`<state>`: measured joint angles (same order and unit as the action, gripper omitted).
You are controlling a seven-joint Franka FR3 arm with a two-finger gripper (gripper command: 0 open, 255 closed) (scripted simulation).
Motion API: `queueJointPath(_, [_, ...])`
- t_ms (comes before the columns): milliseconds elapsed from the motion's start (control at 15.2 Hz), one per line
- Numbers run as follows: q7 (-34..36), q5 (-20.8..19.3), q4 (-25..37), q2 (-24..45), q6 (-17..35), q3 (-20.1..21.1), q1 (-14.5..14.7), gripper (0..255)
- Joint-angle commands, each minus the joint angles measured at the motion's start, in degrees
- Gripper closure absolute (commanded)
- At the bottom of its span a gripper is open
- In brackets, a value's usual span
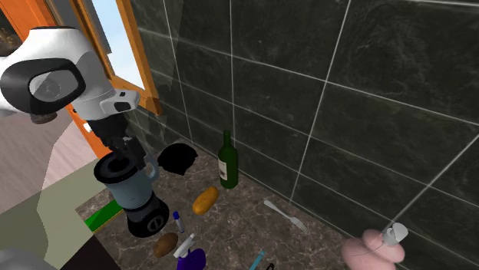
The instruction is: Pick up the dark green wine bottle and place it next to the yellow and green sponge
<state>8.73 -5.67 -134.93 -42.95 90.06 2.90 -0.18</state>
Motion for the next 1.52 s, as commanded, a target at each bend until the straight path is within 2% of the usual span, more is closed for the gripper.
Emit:
queueJointPath(0, [0.0, 0.0, 0.0, 0.0, 0.0, 0.0, 0.0, 0])
queueJointPath(396, [-3.3, -0.9, 3.9, 10.9, 8.9, -3.8, -1.2, 0])
queueJointPath(792, [-7.0, -0.2, 10.6, 22.6, 15.9, -7.1, -1.9, 0])
queueJointPath(1452, [-14.3, 5.0, 27.8, 43.5, 22.0, -11.2, -3.2, 0])
